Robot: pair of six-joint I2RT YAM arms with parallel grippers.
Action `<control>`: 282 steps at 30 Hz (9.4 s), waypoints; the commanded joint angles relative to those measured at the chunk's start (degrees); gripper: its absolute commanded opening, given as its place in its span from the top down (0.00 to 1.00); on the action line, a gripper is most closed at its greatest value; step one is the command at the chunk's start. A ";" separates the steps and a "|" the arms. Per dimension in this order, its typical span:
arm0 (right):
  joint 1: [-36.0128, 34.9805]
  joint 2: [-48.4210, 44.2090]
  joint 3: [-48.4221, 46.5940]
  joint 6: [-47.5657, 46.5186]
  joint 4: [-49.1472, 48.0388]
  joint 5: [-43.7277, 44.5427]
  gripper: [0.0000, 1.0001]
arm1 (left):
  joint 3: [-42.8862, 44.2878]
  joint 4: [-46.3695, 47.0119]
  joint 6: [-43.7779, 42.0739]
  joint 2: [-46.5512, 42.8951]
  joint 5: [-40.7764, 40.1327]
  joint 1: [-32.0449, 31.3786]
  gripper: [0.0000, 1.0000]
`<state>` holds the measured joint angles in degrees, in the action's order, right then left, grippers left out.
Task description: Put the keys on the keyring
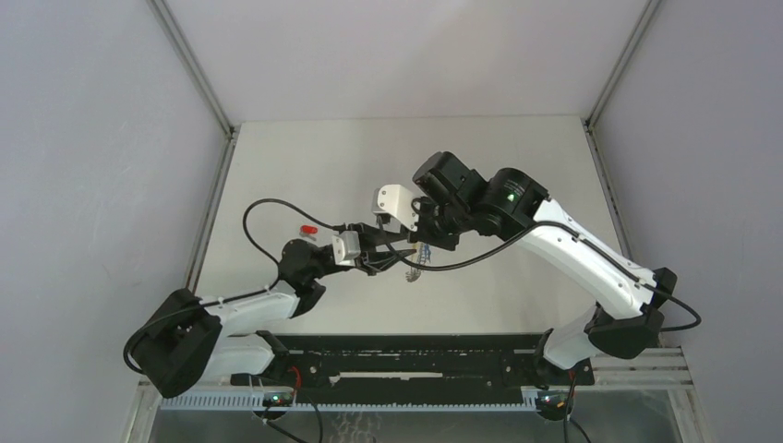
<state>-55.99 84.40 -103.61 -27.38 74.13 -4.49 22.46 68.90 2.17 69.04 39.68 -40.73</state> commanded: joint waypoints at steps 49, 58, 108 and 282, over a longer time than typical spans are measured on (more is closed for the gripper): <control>-7.06 6.00 -6.97 -4.61 4.88 6.28 1.00 | 3.40 11.06 6.73 2.37 5.27 -1.02 0.77; -7.91 5.86 -6.78 -5.14 4.28 6.37 1.00 | 3.86 11.01 7.34 3.12 6.28 -1.10 0.99; 22.23 -22.44 32.77 7.86 -46.76 -54.91 0.76 | 8.45 14.86 10.07 -4.48 5.68 0.12 1.00; 26.02 -62.52 59.88 32.92 -45.45 39.65 0.00 | 13.33 -87.95 1.43 -55.70 -65.81 20.86 0.00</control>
<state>-32.38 22.94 -44.36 6.44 32.03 36.95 36.32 -18.76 5.58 10.94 -24.95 -21.19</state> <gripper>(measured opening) 0.997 0.996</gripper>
